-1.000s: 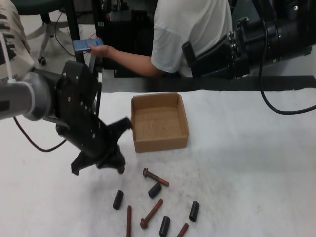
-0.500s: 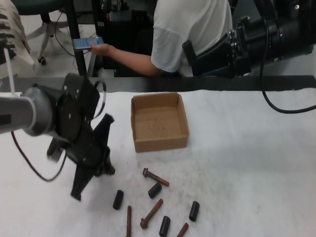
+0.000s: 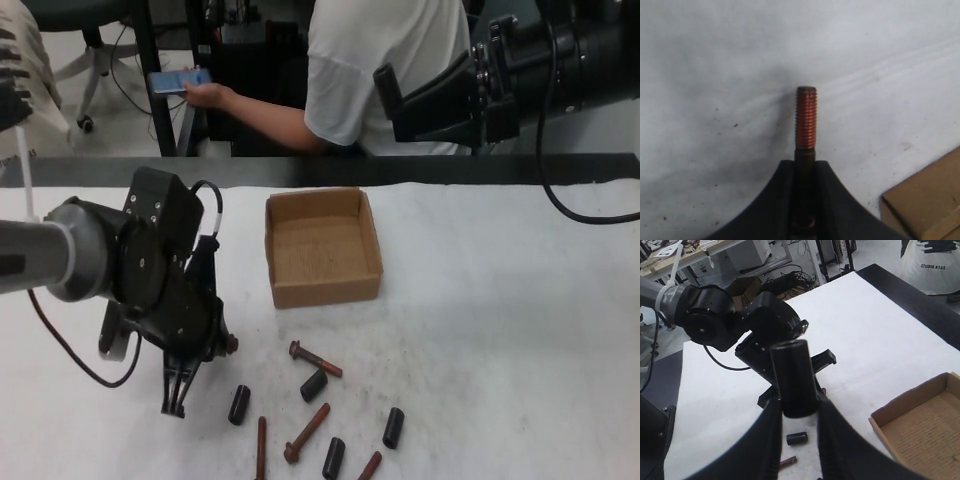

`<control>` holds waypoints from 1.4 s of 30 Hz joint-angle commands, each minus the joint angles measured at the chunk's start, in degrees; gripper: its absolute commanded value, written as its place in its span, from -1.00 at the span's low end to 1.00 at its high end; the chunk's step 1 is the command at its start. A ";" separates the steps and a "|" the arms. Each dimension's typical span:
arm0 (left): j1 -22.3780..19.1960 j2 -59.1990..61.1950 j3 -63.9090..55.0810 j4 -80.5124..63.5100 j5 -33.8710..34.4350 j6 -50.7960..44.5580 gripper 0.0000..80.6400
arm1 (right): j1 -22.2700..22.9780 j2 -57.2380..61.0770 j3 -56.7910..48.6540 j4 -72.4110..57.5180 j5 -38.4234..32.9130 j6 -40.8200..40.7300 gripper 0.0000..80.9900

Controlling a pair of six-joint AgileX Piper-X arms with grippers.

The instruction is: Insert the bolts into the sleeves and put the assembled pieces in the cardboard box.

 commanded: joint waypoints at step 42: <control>1.01 -11.82 -5.81 21.42 6.51 157.59 -0.03 | -0.19 -0.59 -0.40 -2.22 -0.53 -0.01 -0.98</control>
